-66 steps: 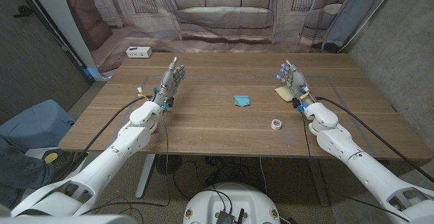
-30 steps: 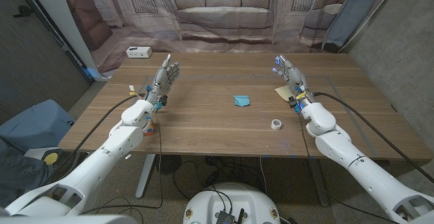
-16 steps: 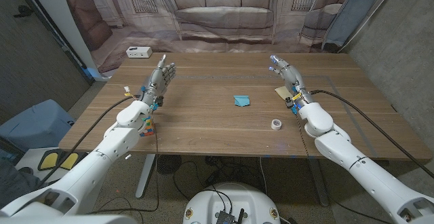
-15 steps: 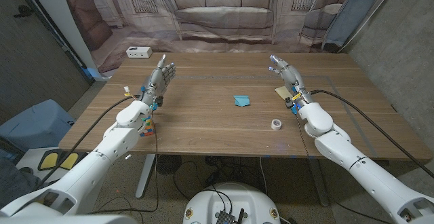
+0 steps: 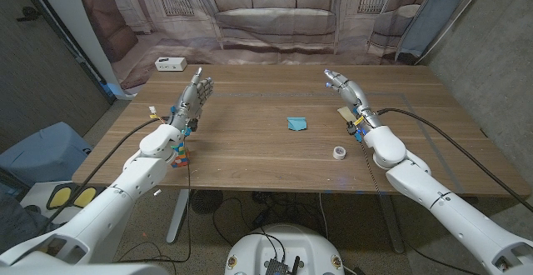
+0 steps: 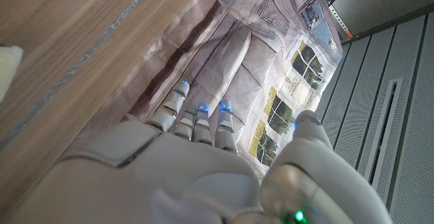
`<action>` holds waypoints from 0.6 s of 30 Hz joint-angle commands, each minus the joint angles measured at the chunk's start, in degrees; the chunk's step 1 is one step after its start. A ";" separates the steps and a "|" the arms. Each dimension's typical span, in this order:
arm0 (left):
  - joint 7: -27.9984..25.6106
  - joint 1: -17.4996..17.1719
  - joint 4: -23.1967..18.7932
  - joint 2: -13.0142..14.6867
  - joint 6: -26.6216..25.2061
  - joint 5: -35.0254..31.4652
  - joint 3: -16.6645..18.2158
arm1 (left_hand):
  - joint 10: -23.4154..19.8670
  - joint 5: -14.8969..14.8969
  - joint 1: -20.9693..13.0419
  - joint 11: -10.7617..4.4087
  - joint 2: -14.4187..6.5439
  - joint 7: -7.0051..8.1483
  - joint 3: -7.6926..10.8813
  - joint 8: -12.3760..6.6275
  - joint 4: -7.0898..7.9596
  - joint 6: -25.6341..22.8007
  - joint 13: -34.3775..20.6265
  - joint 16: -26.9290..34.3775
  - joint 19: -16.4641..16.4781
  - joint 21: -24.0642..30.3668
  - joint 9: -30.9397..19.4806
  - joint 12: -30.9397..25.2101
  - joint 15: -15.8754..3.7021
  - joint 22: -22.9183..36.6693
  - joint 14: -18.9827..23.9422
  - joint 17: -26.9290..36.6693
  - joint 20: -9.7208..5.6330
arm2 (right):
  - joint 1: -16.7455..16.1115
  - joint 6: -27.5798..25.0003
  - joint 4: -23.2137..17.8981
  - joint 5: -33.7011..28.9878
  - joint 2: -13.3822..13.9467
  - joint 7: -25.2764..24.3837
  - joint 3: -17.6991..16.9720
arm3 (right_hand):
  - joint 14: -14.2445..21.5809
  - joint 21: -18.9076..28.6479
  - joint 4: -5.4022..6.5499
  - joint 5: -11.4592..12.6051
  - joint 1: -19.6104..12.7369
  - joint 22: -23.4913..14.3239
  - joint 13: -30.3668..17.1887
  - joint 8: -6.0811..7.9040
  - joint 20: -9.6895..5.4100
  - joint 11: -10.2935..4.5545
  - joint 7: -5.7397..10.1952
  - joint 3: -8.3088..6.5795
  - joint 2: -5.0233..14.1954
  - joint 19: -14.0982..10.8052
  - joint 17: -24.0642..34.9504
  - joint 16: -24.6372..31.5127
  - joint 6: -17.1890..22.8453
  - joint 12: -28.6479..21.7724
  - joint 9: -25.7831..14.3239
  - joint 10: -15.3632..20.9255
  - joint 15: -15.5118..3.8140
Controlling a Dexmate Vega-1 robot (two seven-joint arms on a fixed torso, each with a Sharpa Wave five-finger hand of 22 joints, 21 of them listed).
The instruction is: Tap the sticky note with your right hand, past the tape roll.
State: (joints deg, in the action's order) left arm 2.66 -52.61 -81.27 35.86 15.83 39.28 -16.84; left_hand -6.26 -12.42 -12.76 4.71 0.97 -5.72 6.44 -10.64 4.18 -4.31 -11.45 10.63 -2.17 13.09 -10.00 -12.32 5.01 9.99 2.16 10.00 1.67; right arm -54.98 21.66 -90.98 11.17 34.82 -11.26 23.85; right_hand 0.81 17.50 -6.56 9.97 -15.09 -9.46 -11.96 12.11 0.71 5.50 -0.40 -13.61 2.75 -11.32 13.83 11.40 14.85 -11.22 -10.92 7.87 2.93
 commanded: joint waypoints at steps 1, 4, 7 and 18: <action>0.12 0.42 -1.14 0.53 -0.75 -0.69 -0.42 | -0.56 0.36 -0.01 -0.14 -0.48 -0.34 0.01 -0.45 -0.24 -0.51 -0.14 0.51 0.17 -0.25 -0.20 -0.27 0.01 0.18 0.49 0.29 0.59 | -1.02 -1.62 -2.44 -6.47 1.14 -3.86 0.31 | -0.03 -0.38 -0.39 0.35 -0.26 -0.33 0.08 0.43 -0.08 -0.32 0.10 0.07 0.58 0.09 0.01 0.12 0.75 -0.40 -0.16 0.08 -0.49; 0.39 0.82 -1.33 0.69 -1.00 -0.88 -0.61 | -0.71 0.38 -0.04 -0.18 -0.56 -0.24 0.02 -0.51 -0.27 -0.70 -0.11 0.52 0.30 -0.26 -0.20 -0.31 0.03 0.18 0.58 0.29 0.68 | -1.28 -2.31 -3.08 -8.42 1.24 -5.14 0.45 | -0.06 -0.52 -0.41 0.35 -0.28 -0.33 0.11 0.38 -0.07 -0.12 0.24 0.07 0.62 0.16 -0.05 0.12 0.78 -0.32 -0.16 -0.13 -0.50; 0.43 1.06 -1.72 0.91 -0.84 -1.50 -0.81 | -0.71 0.39 -0.06 -0.17 -0.62 -0.18 0.05 -0.52 -0.30 -0.78 -0.10 0.52 0.32 -0.30 -0.20 -0.30 0.07 0.19 0.64 0.29 0.67 | -1.69 -3.94 -4.39 -11.79 1.75 -7.10 0.58 | 0.28 -0.69 -0.50 0.35 -0.36 -0.34 0.18 0.27 -0.26 -0.03 0.32 0.06 0.65 0.04 -0.20 0.25 0.80 -0.43 -0.14 0.15 -1.09; 0.40 0.34 -2.24 0.85 -0.29 -1.44 -0.74 | -1.58 0.48 -0.25 -0.13 -1.07 -0.22 0.19 -0.64 -0.49 -1.51 0.00 0.63 0.73 -0.47 -0.22 -0.53 -0.04 0.20 1.37 0.28 0.70 | -1.95 -7.30 -6.36 -20.31 2.72 -11.53 1.45 | 0.63 -1.32 -0.77 0.35 -0.62 -0.35 0.43 -1.04 -0.66 -0.24 1.11 0.03 0.78 -0.37 -0.70 0.35 -2.03 -0.34 -0.09 0.12 -1.45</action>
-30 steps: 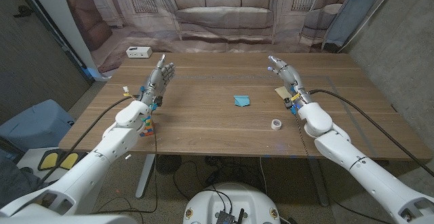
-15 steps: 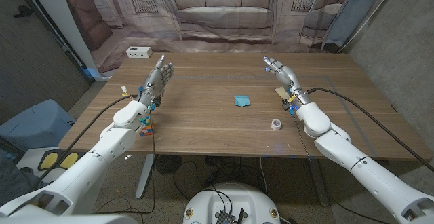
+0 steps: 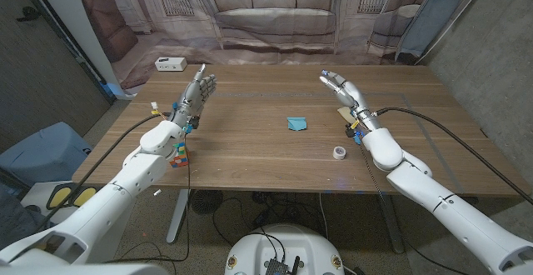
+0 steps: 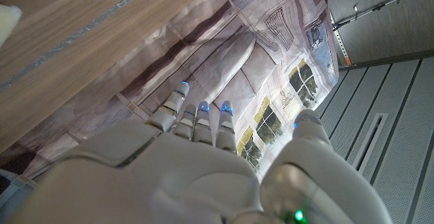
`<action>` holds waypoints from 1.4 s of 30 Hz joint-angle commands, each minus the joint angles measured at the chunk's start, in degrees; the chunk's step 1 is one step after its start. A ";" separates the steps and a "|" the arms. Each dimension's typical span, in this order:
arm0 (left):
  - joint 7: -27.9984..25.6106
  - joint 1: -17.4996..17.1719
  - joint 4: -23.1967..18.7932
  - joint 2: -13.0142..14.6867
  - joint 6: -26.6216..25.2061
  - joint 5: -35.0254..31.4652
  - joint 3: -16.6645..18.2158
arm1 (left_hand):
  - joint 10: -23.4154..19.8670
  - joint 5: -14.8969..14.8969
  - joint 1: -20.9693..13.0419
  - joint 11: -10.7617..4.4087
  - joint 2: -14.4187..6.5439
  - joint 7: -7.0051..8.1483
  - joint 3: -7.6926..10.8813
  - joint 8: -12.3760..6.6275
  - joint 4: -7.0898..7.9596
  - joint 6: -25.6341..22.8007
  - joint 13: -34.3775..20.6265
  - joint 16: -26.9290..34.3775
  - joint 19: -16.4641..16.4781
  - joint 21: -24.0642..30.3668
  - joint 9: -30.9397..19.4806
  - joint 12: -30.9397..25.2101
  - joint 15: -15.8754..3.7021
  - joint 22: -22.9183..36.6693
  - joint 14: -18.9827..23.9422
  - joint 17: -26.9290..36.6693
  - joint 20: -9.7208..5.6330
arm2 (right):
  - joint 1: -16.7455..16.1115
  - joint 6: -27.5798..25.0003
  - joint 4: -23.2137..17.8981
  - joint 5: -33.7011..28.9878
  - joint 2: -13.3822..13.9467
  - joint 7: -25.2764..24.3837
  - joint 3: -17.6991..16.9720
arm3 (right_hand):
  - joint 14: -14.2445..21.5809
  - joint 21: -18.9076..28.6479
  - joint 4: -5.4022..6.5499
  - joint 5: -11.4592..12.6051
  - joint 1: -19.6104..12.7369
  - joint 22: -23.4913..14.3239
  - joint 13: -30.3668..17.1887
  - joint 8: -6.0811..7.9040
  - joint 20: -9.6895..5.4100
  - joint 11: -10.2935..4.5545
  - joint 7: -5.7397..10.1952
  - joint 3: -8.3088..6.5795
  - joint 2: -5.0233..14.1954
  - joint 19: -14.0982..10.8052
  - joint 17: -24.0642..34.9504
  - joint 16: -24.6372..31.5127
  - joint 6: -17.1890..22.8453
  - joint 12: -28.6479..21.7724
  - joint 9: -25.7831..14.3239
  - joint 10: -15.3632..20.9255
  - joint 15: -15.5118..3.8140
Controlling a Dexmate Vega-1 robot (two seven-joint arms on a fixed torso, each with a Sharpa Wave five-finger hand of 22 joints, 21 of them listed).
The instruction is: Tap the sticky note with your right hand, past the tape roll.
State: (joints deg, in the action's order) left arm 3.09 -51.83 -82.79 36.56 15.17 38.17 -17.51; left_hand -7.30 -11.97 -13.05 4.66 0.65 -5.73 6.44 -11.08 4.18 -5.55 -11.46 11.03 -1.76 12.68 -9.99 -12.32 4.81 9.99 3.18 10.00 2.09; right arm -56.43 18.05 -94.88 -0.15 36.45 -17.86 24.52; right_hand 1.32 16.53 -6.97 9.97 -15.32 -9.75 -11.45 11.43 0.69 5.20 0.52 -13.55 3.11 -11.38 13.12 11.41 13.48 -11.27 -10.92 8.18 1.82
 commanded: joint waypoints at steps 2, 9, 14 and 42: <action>0.12 -0.61 -0.73 0.26 0.57 -0.30 0.00 | -0.59 0.04 0.02 -0.07 -0.80 -0.22 0.20 -0.19 -0.51 -0.29 0.02 0.28 0.39 -0.07 -0.22 -0.54 0.13 0.20 0.53 0.28 0.28 | -0.44 -4.97 -3.15 -10.40 1.54 -5.09 1.02 | -0.04 -0.49 -0.39 0.34 -0.41 -0.06 -0.05 -0.48 -0.78 0.28 0.24 -0.03 0.45 -0.28 -0.06 0.28 -1.02 -0.19 -0.07 -0.45 -0.32; 2.27 0.04 0.98 0.31 1.84 -0.32 -0.25 | -2.43 0.17 -0.09 0.18 -0.98 -0.02 0.19 -0.09 -0.77 -0.48 0.09 0.67 2.44 0.31 -0.24 -1.08 0.13 0.20 2.42 0.27 0.68 | 0.20 -8.91 -4.92 -14.45 2.94 -4.75 2.18 | -0.99 -1.22 -0.39 0.33 -0.37 -0.05 0.06 -0.99 -1.17 0.42 0.11 0.00 0.64 0.15 -0.27 -0.03 -2.86 0.24 -0.06 -1.73 0.01; 2.20 0.05 1.41 -0.08 1.92 0.09 -0.16 | -2.16 0.19 -0.09 0.00 -0.99 -0.12 0.17 -0.08 -0.83 -0.56 0.10 0.50 2.46 0.21 -0.25 -0.92 0.11 0.20 2.21 0.27 0.68 | 0.73 -11.90 -6.37 -16.68 3.71 -4.04 3.11 | -2.46 -2.23 -0.31 0.31 -0.16 -0.05 0.11 -0.98 -1.17 0.48 0.30 0.13 0.74 1.33 -0.41 -0.40 -3.68 0.65 -0.04 -3.42 0.35; 2.64 -0.19 1.46 -1.21 1.71 2.27 0.32 | -2.88 -2.07 -3.28 1.26 -12.76 -1.53 13.02 0.04 1.28 -3.12 0.22 -0.13 2.21 -0.93 -0.26 -0.31 1.31 0.33 2.45 0.28 2.58 | 4.59 -19.61 -10.11 -23.56 6.32 2.60 8.56 | -10.13 -6.19 0.21 0.33 1.48 -0.27 0.13 -0.18 4.05 -1.34 3.09 0.78 1.22 9.27 -0.78 -1.10 -2.03 0.86 0.03 -9.71 2.02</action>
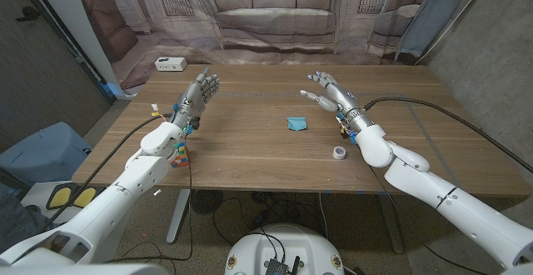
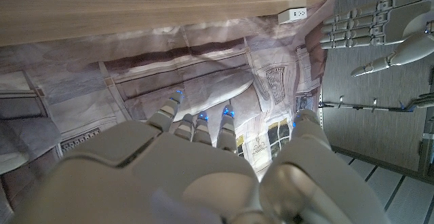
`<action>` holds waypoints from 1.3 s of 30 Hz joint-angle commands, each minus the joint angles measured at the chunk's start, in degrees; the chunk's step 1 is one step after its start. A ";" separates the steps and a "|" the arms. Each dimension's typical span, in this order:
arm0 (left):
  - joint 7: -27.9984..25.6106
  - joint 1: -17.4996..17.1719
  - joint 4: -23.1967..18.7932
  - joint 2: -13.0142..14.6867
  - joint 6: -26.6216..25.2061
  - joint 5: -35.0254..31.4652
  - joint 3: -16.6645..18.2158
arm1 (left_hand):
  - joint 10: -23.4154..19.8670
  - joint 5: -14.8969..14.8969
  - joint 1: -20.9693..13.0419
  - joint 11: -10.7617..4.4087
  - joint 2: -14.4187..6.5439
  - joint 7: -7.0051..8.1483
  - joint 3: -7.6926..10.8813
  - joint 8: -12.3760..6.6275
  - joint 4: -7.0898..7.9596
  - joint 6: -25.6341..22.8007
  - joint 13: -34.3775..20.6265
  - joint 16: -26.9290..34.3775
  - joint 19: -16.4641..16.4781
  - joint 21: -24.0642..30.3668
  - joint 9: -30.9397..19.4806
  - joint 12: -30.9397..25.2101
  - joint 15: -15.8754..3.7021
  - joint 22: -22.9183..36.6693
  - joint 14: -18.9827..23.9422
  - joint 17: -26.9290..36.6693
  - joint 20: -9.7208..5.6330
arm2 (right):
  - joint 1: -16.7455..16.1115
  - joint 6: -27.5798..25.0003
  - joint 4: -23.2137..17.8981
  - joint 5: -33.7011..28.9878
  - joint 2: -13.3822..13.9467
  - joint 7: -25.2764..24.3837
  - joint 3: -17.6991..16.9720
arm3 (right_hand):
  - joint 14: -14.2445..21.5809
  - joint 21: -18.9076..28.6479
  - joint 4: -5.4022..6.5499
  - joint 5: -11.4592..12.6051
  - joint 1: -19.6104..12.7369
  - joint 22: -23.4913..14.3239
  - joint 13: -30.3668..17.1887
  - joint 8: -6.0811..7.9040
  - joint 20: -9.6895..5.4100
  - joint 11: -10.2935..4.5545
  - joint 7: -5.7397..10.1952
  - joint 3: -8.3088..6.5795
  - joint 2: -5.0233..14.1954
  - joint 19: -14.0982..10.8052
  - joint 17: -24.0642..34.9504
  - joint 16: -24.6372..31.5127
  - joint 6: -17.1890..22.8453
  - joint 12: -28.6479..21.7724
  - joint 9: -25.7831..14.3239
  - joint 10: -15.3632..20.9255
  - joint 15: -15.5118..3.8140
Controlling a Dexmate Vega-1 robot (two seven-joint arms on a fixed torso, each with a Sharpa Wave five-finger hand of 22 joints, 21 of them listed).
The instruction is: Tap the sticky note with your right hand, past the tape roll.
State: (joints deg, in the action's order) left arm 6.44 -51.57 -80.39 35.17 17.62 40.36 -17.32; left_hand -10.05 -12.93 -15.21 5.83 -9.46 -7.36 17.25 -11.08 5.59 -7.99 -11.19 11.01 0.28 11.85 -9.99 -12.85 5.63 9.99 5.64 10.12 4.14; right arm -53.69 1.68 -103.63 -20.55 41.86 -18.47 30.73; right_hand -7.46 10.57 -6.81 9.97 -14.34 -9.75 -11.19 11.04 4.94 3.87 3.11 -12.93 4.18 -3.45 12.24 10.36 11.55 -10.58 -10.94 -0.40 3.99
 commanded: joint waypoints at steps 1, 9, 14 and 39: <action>-0.84 -0.50 -1.03 0.22 -0.84 0.06 0.14 | -0.13 -1.23 -1.23 0.08 -2.65 0.12 2.48 0.05 -0.13 -0.67 -0.05 -0.13 0.15 -0.12 -0.27 0.23 0.50 0.34 -0.01 0.16 0.57 | 1.99 -3.46 -1.40 -3.40 0.91 3.38 2.53 | -1.80 -0.32 0.10 0.33 0.62 -0.29 -0.13 -0.01 -0.36 0.09 0.31 0.18 0.20 1.97 0.10 -0.03 -0.61 0.18 0.04 -1.53 -0.39; -1.31 -0.63 -1.31 0.81 -2.22 -0.23 -0.14 | -0.09 -1.94 -1.84 0.08 -2.26 0.12 4.24 0.14 -0.18 -0.68 -0.05 -0.19 -0.02 -0.20 -0.26 0.32 0.39 0.35 -0.07 0.15 0.70 | 3.16 -4.67 -1.32 -4.81 1.12 5.18 3.97 | -2.62 -0.02 0.14 0.34 0.91 -0.32 -0.09 -0.14 -2.26 -0.04 -0.36 0.24 0.39 2.79 0.03 0.39 -1.14 -0.06 0.03 -2.76 -1.39; -1.47 -0.49 -1.37 1.02 -2.57 -0.48 -0.23 | -0.14 -2.20 -2.05 0.07 -2.02 0.24 4.99 0.17 -0.21 -0.74 -0.06 -0.23 -0.08 -0.22 -0.26 0.33 0.41 0.36 -0.10 0.14 0.65 | 3.62 -5.18 -1.22 -5.56 1.11 5.73 4.62 | -2.23 0.39 0.03 0.35 0.90 -0.29 -0.06 -0.01 -4.97 0.23 -1.15 0.22 0.44 2.16 -0.08 0.79 -0.93 -0.36 0.02 -2.70 -1.39; -2.93 -1.40 -2.36 1.28 -2.33 -1.28 -0.05 | -0.45 -3.02 -2.50 0.29 -1.35 0.04 7.58 0.12 -0.46 -1.37 -0.07 -0.17 0.34 -0.10 -0.26 0.34 0.56 0.37 0.38 0.09 -0.10 | 7.18 -14.17 -2.66 -9.77 0.00 13.86 9.67 | -10.74 -0.93 0.90 0.33 3.18 -0.50 -0.14 -0.59 -0.68 0.09 -0.73 0.86 0.86 13.06 0.10 0.00 -4.70 0.15 -0.05 -10.26 -0.27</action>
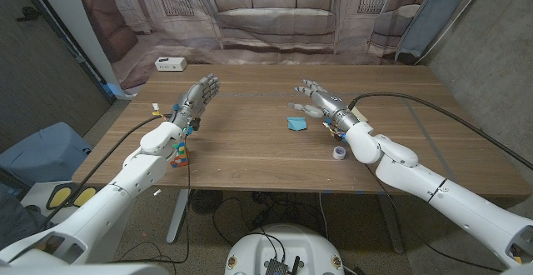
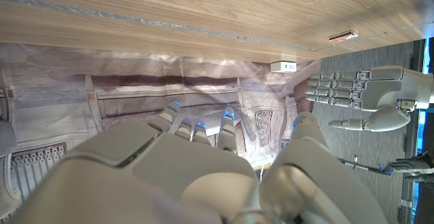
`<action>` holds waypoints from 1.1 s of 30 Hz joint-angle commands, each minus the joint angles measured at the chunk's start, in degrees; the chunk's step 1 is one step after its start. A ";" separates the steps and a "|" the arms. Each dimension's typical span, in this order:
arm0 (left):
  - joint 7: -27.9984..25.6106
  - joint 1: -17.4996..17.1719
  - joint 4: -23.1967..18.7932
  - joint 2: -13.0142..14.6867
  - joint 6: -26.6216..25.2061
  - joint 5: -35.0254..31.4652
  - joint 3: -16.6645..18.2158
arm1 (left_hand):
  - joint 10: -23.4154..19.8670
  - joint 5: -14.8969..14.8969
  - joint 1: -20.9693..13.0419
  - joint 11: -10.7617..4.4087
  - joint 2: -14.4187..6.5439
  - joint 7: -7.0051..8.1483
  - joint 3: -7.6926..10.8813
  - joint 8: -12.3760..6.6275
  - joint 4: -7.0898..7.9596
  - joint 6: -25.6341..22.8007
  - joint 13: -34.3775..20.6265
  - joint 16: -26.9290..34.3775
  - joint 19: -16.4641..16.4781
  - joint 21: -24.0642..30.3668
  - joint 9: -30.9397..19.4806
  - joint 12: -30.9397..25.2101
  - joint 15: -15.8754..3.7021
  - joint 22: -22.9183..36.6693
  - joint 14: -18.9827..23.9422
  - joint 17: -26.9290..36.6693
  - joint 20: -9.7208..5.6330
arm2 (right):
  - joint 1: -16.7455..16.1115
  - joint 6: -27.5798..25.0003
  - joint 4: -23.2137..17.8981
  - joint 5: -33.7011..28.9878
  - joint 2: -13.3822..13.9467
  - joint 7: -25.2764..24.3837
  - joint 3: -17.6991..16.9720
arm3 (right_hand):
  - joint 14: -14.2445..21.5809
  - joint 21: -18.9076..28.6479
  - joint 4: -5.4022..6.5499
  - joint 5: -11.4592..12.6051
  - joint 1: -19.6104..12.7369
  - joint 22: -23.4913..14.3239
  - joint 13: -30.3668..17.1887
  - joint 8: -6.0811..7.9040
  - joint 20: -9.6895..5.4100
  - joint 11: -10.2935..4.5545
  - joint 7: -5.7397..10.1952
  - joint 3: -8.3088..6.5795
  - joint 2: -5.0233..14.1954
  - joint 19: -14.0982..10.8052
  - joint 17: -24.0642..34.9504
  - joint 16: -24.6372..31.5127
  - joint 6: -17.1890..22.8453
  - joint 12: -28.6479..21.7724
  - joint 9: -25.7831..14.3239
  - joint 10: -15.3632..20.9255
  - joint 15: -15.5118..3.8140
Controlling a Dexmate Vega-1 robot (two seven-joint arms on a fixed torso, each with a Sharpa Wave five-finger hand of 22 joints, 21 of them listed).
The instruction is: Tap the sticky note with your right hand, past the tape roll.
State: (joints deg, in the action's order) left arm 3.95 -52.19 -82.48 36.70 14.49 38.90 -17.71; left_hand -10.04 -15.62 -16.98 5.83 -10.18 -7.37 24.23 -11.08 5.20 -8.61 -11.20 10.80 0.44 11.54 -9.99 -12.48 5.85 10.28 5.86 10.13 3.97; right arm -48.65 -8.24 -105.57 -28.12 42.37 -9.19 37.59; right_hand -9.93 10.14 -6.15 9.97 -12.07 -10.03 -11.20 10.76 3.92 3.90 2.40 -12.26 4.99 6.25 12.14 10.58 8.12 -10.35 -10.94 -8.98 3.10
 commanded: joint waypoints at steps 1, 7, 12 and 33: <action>-0.60 -0.89 -0.36 -0.26 0.90 0.16 0.40 | -0.49 -0.34 -0.72 0.29 -0.62 0.08 0.63 0.11 -0.07 -0.78 -0.05 0.05 0.15 0.20 -0.26 -0.04 0.35 0.07 0.17 0.08 0.07 | 2.31 -4.45 -0.72 -2.30 -0.54 4.89 3.02 | -8.71 -0.51 0.30 0.33 1.07 -0.23 -0.14 -0.37 0.38 0.07 -0.10 0.24 0.08 4.06 0.22 -0.23 -1.61 -0.07 -0.05 -2.02 0.59; -0.65 -1.19 -0.70 -0.17 1.07 0.28 0.61 | -0.59 -0.38 -0.66 0.23 -0.62 0.05 0.88 0.14 0.00 -0.81 -0.06 0.06 0.15 0.20 -0.26 -0.06 0.38 0.08 0.23 0.10 0.24 | 3.31 -5.61 -0.63 -3.84 -0.58 6.41 4.41 | -11.04 -0.40 0.73 0.35 2.07 -0.32 -0.18 -0.39 0.52 0.02 0.00 0.55 0.07 7.84 0.31 -0.19 -3.12 -0.08 -0.08 -4.06 0.62; -0.76 -1.38 -1.22 0.13 0.91 0.16 0.66 | -0.58 -0.44 -0.58 0.22 -0.66 0.06 1.16 0.20 0.10 -0.74 -0.06 0.05 0.18 0.20 -0.27 -0.04 0.38 0.09 0.23 0.12 0.22 | 4.00 -8.53 -0.96 -7.37 -0.90 7.22 6.13 | -11.70 -0.30 1.03 0.35 2.77 -0.36 -0.20 -0.49 0.82 -0.03 0.07 0.81 -0.06 9.30 0.40 -0.01 -4.00 -0.09 -0.09 -5.02 0.61; -0.07 -0.87 -0.55 -0.29 0.81 0.63 0.49 | -0.56 -0.62 -0.15 0.14 -0.39 0.04 2.26 0.32 0.46 -0.76 -0.08 -0.02 -0.05 0.11 -0.27 0.05 0.37 0.11 0.18 0.15 0.39 | 7.00 -12.94 0.99 -10.30 -2.77 13.34 9.59 | -14.28 0.21 2.65 0.65 6.64 -0.42 -0.30 0.16 2.77 -0.97 1.33 2.54 -1.27 13.46 0.83 0.40 -4.28 0.13 -0.18 -10.65 0.78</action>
State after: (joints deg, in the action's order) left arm 3.30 -53.35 -83.68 36.78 15.20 39.16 -17.18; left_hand -10.35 -15.75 -16.98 6.14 -10.18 -7.26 26.06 -10.79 5.61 -9.11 -11.21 10.80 0.44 11.54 -9.99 -12.52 6.03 10.27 6.04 10.14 3.97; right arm -43.32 -18.40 -105.65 -37.20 40.59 0.32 45.36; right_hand -9.95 9.98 -3.69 10.18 -6.09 -10.28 -11.34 10.55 6.38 3.42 3.30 -9.80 3.56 9.82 12.68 10.64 3.78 -10.36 -10.94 -10.01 3.49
